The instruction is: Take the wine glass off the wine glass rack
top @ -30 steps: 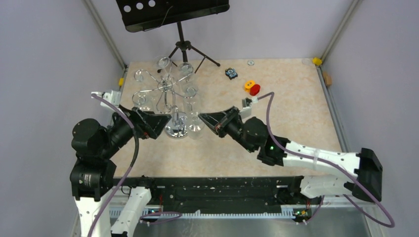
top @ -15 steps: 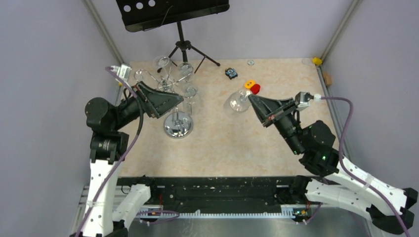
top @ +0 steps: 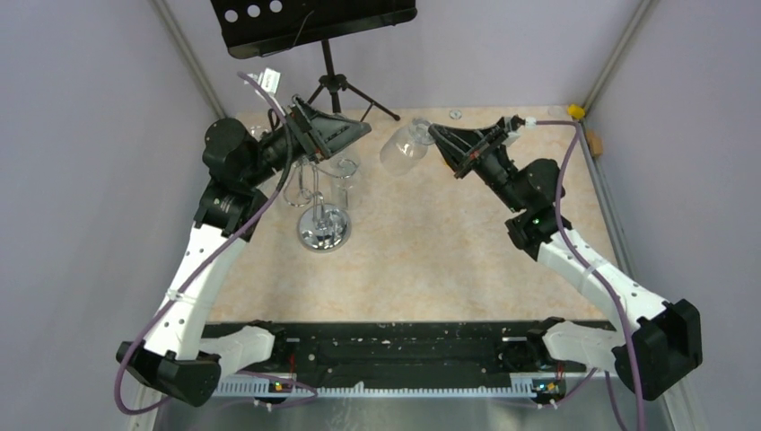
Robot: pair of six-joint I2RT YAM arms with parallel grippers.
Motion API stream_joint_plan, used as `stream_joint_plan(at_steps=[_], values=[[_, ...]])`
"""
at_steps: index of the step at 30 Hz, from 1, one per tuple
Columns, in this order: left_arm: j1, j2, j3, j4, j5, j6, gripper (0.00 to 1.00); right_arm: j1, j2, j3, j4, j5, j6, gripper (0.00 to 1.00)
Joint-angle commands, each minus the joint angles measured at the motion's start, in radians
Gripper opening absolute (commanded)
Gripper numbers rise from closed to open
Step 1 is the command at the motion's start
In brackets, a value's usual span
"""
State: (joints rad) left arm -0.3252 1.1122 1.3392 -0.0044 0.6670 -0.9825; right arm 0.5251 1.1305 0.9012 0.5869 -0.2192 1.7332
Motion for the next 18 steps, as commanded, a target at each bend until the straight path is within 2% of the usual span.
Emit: stream_joint_plan(at_steps=[1,3,8,13,18], values=[[-0.008,-0.004,0.017,0.079,-0.181,-0.018,0.94,-0.022,-0.058,0.064,0.318,-0.078,0.103,0.0],[-0.011,0.006,0.003,0.11,-0.209,-0.048,0.93,-0.023,-0.065,0.066,0.341,-0.08,0.124,0.0],[-0.052,0.071,-0.001,0.263,-0.12,-0.184,0.93,-0.022,-0.102,0.08,0.371,-0.086,0.15,0.0],[-0.113,0.082,-0.004,0.308,-0.093,-0.249,0.9,-0.023,-0.141,0.094,0.36,-0.077,0.136,0.0],[-0.134,0.055,-0.041,0.389,-0.063,-0.361,0.77,-0.023,-0.162,0.085,0.353,-0.054,0.135,0.0]])
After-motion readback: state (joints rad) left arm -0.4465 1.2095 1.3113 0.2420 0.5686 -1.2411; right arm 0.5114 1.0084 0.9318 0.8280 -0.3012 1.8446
